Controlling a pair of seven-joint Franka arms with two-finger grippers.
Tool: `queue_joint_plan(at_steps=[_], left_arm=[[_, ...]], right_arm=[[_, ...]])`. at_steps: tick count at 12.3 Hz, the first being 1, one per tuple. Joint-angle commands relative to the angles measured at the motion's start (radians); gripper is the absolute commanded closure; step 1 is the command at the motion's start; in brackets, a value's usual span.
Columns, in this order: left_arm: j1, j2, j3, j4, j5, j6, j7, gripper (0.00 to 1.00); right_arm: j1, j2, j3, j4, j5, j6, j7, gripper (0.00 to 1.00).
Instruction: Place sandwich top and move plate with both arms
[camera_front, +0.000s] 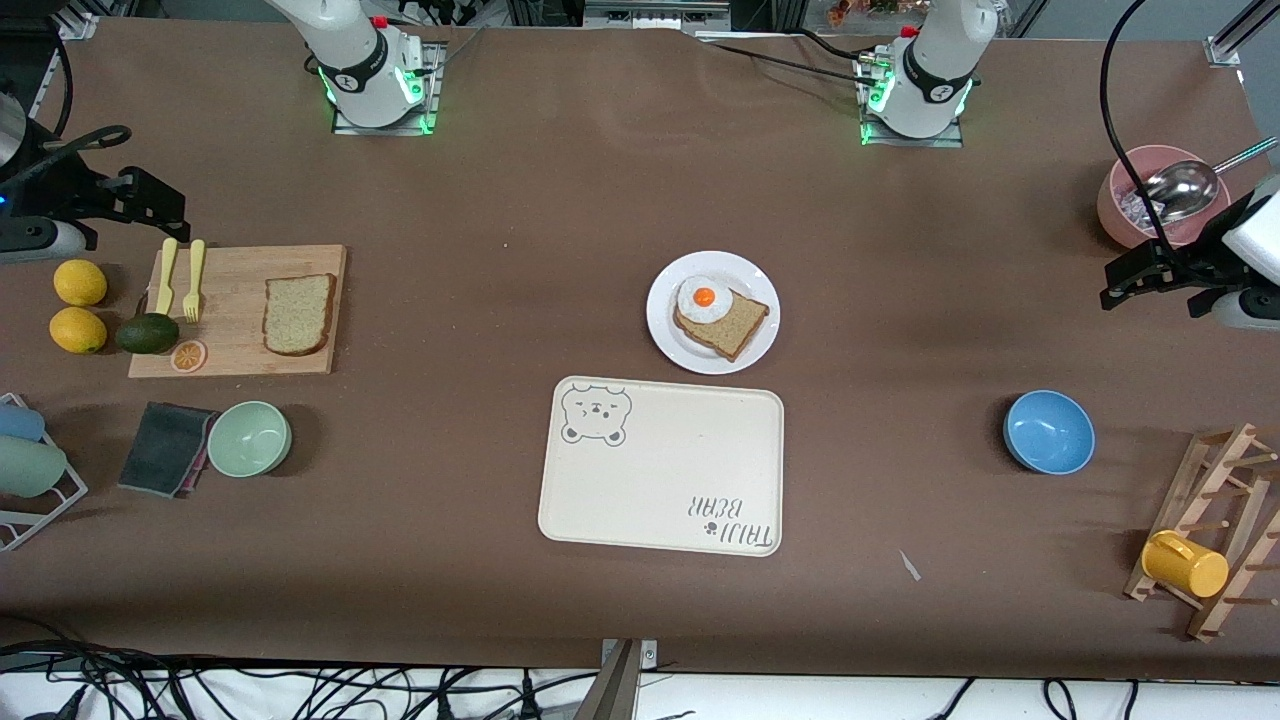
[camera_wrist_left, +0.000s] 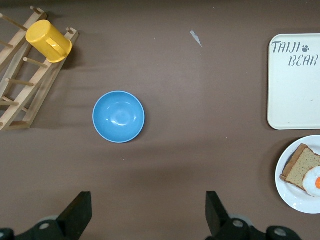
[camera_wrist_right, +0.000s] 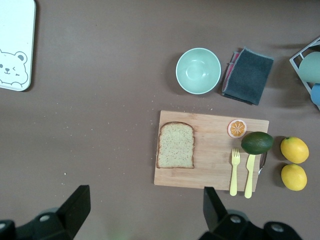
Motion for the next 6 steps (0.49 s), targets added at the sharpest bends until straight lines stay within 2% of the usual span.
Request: queue_joint_plan(at_steps=[1, 6], left_arm=[[-0.002, 0.010, 0.000, 0.026, -0.007, -0.010, 0.000, 0.00], [-0.002, 0.010, 0.000, 0.026, -0.007, -0.010, 0.000, 0.00]], right_arm=[[0.003, -0.006, 0.002, -0.003, -0.014, -0.006, -0.011, 0.00], [0.004, 0.000, 0.002, -0.003, -0.012, 0.004, -0.013, 0.00]])
